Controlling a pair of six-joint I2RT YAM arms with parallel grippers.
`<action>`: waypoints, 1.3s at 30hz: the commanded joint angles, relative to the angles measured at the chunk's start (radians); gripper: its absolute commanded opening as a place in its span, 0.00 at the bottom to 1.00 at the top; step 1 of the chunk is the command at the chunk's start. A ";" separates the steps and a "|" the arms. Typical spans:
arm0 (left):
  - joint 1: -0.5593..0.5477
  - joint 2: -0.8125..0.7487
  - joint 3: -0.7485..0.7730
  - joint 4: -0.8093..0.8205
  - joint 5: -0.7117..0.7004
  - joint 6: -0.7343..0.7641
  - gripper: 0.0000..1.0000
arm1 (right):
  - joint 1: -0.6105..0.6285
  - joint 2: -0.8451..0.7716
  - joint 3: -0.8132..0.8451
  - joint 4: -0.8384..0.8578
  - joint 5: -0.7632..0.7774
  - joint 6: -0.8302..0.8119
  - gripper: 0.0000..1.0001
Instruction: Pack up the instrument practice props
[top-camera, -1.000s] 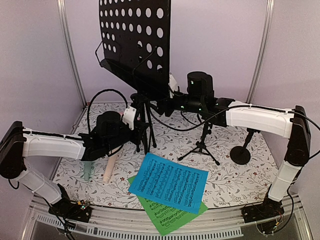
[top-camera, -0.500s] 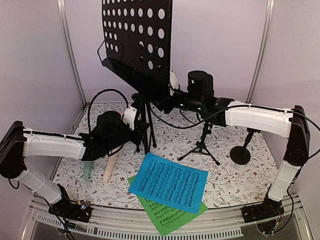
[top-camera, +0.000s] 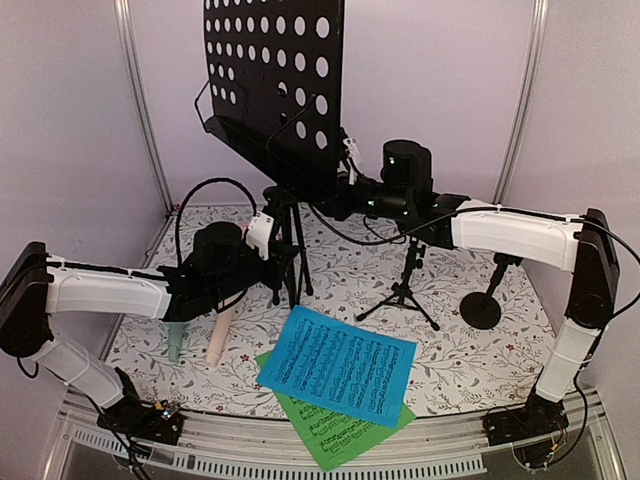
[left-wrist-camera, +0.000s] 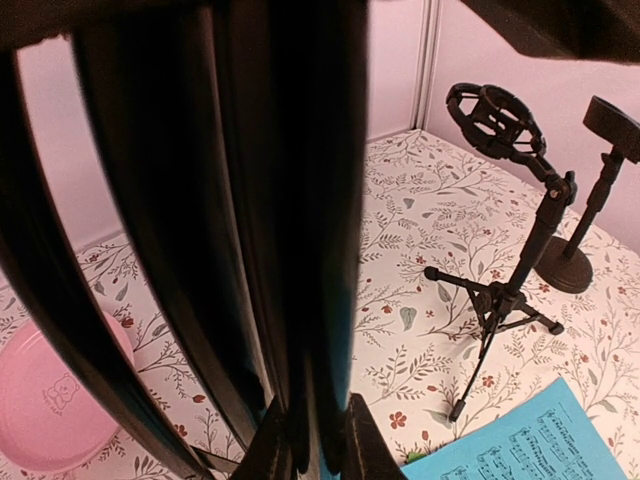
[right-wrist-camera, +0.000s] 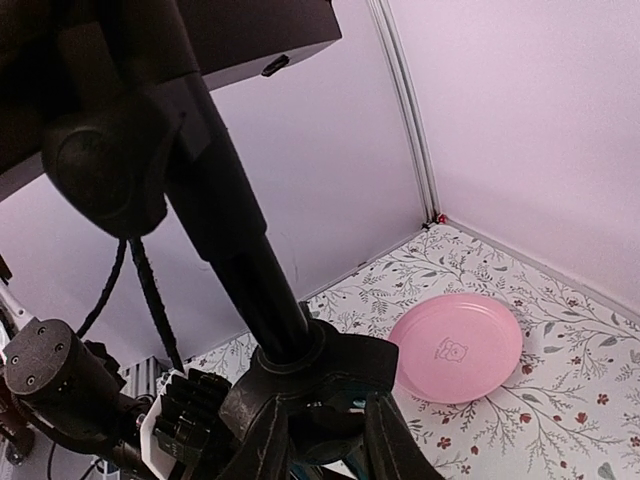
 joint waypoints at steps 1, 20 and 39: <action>0.009 0.027 -0.005 -0.090 -0.002 0.042 0.00 | -0.021 0.022 0.010 0.045 -0.081 0.230 0.27; 0.007 0.020 -0.007 -0.100 0.001 0.040 0.00 | -0.039 0.025 -0.004 0.125 -0.143 0.655 0.49; 0.007 -0.014 -0.013 -0.112 -0.032 0.028 0.10 | 0.017 -0.098 -0.116 -0.101 -0.007 0.056 0.84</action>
